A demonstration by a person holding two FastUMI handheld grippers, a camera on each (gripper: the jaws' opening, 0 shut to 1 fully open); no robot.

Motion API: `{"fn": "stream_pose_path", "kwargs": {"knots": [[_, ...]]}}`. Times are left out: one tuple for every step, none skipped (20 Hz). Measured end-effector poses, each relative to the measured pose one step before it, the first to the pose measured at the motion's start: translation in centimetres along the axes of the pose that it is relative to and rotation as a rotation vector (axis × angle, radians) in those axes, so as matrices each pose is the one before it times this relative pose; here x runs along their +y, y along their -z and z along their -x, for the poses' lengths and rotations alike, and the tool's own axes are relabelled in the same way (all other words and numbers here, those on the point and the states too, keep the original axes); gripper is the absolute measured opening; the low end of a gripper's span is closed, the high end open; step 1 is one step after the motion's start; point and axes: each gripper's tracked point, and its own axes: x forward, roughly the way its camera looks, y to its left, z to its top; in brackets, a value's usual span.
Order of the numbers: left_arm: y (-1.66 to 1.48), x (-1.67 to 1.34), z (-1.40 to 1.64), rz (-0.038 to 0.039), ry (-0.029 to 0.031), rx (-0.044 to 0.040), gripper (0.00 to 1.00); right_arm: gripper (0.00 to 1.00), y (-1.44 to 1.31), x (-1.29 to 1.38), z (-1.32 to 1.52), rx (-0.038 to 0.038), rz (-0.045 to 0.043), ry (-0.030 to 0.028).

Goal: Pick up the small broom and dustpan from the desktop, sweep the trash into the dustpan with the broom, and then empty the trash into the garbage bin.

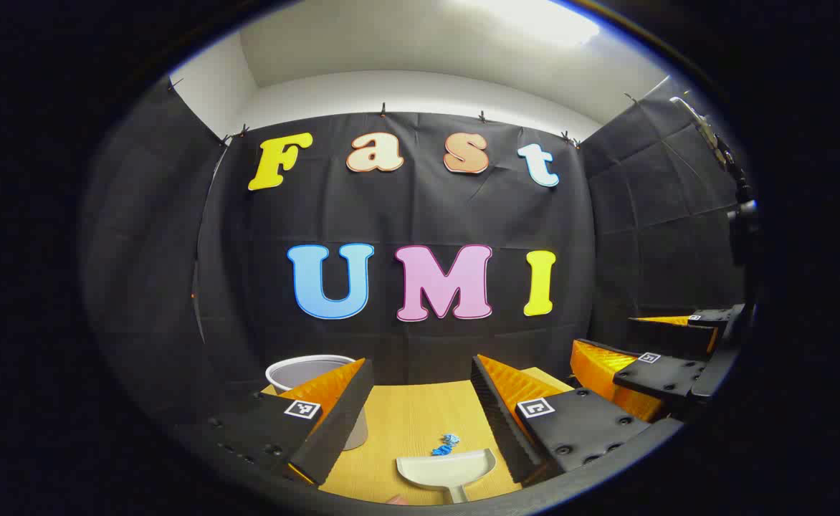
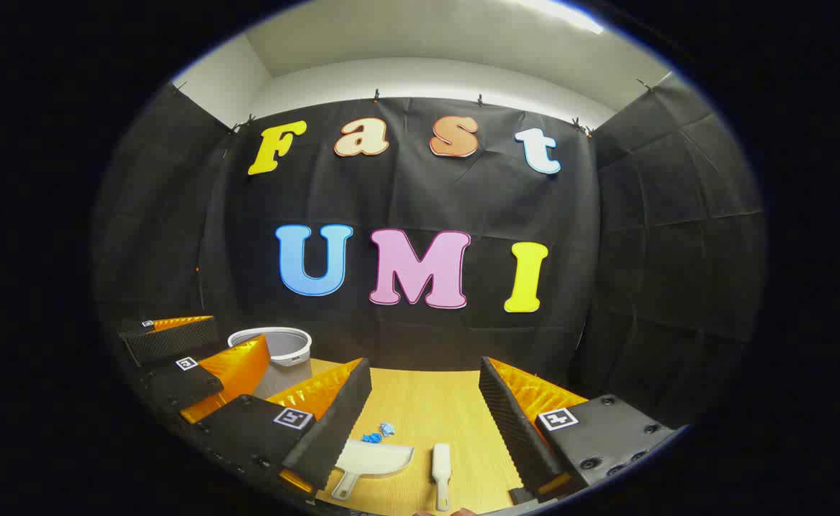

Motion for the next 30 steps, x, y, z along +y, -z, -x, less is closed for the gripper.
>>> {"fn": "stream_pose_path", "kwargs": {"knots": [[-0.016, -0.077, -0.207, -0.00004, 0.00131, -0.00199, 0.80, 0.93, 0.114, -0.276, -0.056, 0.00076, 0.00076, 0.00490], [-0.098, -0.187, -0.228, 0.00222, 0.00461, 0.00082, 0.82, 0.93, -0.165, -0.292, -0.045, -0.00288, 0.00015, 0.00419], [0.143, -0.163, -0.143, 0.00282, 0.00490, -0.00031, 0.82, 0.93, -0.101, -0.169, 0.001, -0.00252, -0.00048, 0.00224], [-0.093, -0.272, -0.193, 0.00066, 0.00635, -0.00142, 0.82, 0.93, -0.081, -0.202, -0.054, -0.00131, 0.00113, 0.00369], [-0.077, -0.197, -0.159, -0.00037, 0.00400, -0.00383, 0.82, 0.93, -0.041, -0.172, -0.042, -0.00346, 0.00336, 0.00295], [-0.116, -0.204, -0.142, -0.00065, 0.00384, -0.00176, 0.82, 0.93, -0.107, -0.188, -0.206, -0.00090, 0.00341, 0.00367], [0.110, -0.071, -0.119, 0.00167, 0.00318, -0.00139, 0.82, 0.93, 0.087, -0.134, -0.035, 0.00174, 0.00252, 0.00146], [-0.019, -0.156, -0.080, 0.00255, 0.00447, 0.00039, 0.82, 0.93, -0.006, 0.027, -0.166, 0.00319, -0.00087, -0.00030], [0.135, -0.251, -0.120, 0.00261, 0.00420, 0.00053, 0.82, 0.93, 0.147, -0.004, -0.078, 0.00175, -0.00137, 0.00002], [0.025, -0.083, -0.071, 0.00167, 0.00276, -0.00039, 0.82, 0.93, -0.038, -0.035, -0.034, -0.00116, -0.00102, -0.00048], [0.019, 0.021, -0.090, 0.00075, 0.00091, 0.00107, 0.82, 0.93, -0.050, -0.005, -0.104, -0.00120, -0.00001, -0.00075], [-0.066, 0.078, -0.058, 0.00104, -0.00092, 0.00092, 0.82, 0.93, 0.022, -0.004, -0.078, -0.00039, -0.00094, -0.00162], [0.102, 0.055, -0.073, 0.00166, -0.00124, 0.00053, 0.82, 0.93, -0.034, 0.131, -0.089, -0.00147, -0.00180, -0.00059], [-0.082, -0.039, -0.034, 0.00219, -0.00028, -0.00002, 0.82, 0.93, -0.018, -0.029, -0.131, -0.00034, -0.00115, 0.00071], [0.022, -0.083, -0.002, 0.00112, 0.00099, -0.00048, 0.82, 0.93, -0.032, -0.007, -0.033, -0.00161, -0.00146, -0.00094], [-0.110, -0.071, -0.107, -0.00167, 0.00180, -0.00069, 0.82, 0.93, -0.012, -0.023, -0.047, -0.00018, -0.00126, -0.00029], [0.130, -0.136, -0.043, -0.00346, 0.00099, -0.00099, 0.82, 0.93, 0.055, -0.009, -0.120, -0.00169, -0.00132, -0.00064], [-0.106, -0.017, 0.022, -0.00264, 0.00023, -0.00231, 0.82, 0.98, -0.015, 0.016, -0.087, 0.00020, -0.00224, -0.00078], [-0.161, 0.040, -0.041, -0.00124, 0.00126, -0.00375, 0.82, 0.98, 0.137, 0.001, -0.052, 0.00272, -0.00202, -0.00106], [-0.129, -0.041, 0.029, -0.00102, 0.00035, -0.00217, 0.82, 0.93, 0.114, 0.073, -0.129, 0.00345, -0.00303, -0.00195], [0.152, -0.105, 0.007, -0.00056, 0.00045, -0.00158, 0.82, 0.93, 0.068, 0.079, -0.008, 0.00186, -0.00169, -0.00221], [-0.006, -0.081, 0.026, -0.00089, 0.00323, 0.00304, 0.82, 0.98, 0.068, 0.028, 0.047, 0.00359, 0.00026, -0.00090], [0.135, -0.068, -0.119, -0.00099, 0.00202, 0.00382, 0.82, 0.98, 0.060, -0.081, 0.054, 0.00001, 0.00045, -0.00092], [0.008, -0.091, -0.004, 0.00006, 0.00101, 0.00371, 0.82, 0.98, 0.001, 0.009, -0.098, 0.00283, -0.00019, 0.00012], [0.196, 0.033, -0.067, 0.00004, -0.00196, 0.00494, 0.82, 0.98, 0.055, -0.070, 0.001, 0.00098, -0.00130, -0.00011], [-0.095, 0.030, -0.013, 0.00098, -0.00325, 0.00128, 0.82, 0.98, 0.015, 0.004, 0.055, 0.00090, -0.00072, 0.00054], [-0.023, -0.098, 0.043, 0.00094, -0.00064, -0.00049, 0.82, 0.98, 0.039, -0.053, -0.033, 0.00232, 0.00050, 0.00053], [-0.069, -0.106, 0.075, -0.00160, 0.00174, -0.00039, 0.82, 0.98, 0.075, -0.038, 0.016, 0.00214, 0.00108, -0.00036], [0.049, -0.190, 0.016, -0.00409, 0.00224, -0.00007, 0.82, 0.98, 0.080, -0.089, 0.088, 0.00095, 0.00262, -0.00002], [-0.008, -0.098, 0.157, -0.00231, 0.00206, 0.00238, 0.82, 0.98, -0.086, -0.069, 0.062, -0.00123, 0.00418, 0.00090]]}}
